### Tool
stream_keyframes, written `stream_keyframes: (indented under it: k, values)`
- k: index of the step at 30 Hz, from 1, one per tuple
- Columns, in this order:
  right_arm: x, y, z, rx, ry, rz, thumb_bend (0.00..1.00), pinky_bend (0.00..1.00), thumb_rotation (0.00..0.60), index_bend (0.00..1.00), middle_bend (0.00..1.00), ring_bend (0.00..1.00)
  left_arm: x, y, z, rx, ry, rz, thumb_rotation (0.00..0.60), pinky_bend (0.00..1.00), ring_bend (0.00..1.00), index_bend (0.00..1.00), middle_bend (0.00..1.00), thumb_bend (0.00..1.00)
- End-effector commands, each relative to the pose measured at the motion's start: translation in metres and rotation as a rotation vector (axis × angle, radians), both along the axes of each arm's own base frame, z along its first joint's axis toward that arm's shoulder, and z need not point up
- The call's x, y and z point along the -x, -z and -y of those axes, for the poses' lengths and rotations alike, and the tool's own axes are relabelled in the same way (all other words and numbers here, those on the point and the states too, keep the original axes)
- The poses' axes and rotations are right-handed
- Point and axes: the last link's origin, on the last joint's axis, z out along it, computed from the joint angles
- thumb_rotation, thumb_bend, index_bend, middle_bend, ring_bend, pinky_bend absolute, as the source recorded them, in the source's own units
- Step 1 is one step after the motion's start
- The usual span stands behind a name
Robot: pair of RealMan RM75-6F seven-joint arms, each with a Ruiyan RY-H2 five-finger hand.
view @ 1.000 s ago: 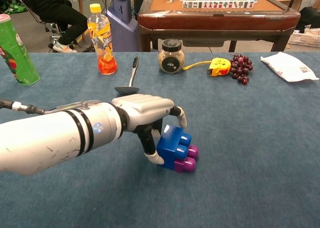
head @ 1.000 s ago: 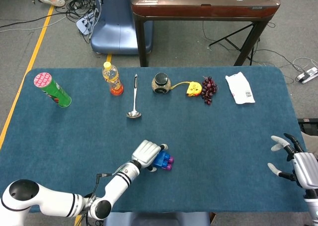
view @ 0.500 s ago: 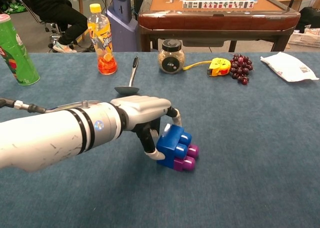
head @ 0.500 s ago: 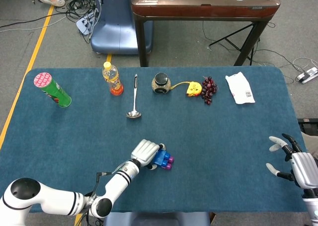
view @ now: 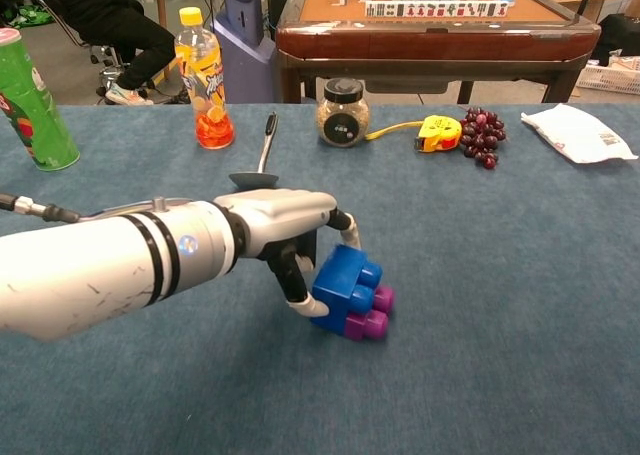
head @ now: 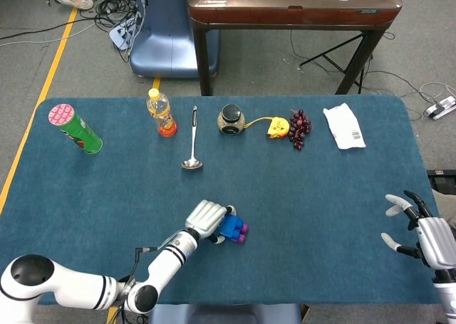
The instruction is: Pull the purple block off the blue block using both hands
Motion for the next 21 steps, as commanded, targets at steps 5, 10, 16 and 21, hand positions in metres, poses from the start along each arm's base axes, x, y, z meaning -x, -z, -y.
stream_keyframes:
  k: [5,10,16,21]
  values:
    - [-0.006,-0.005,0.003,0.012,-0.022,0.016,0.17,0.59,0.6,0.24,0.45,0.38,0.005,-0.015,-0.002,-0.015,-0.048,0.056,0.6,1.0,0.96,0.54,1.0,0.33]
    - [-0.021,-0.017,0.011,0.037,-0.067,0.036,0.17,0.61,0.6,0.25,0.47,0.4,0.011,-0.027,-0.007,-0.033,-0.104,0.115,0.6,1.0,0.97,0.54,1.0,0.33]
    - [-0.056,-0.03,0.025,0.031,-0.144,0.072,0.17,0.74,0.6,0.28,0.56,0.5,0.018,-0.046,-0.022,-0.09,-0.215,0.239,0.6,1.0,0.98,0.54,1.0,0.33]
    - [-0.092,-0.039,0.038,0.01,-0.194,0.105,0.16,0.83,0.6,0.29,0.65,0.63,0.025,-0.061,-0.034,-0.202,-0.285,0.363,0.6,1.0,0.98,0.55,1.0,0.33]
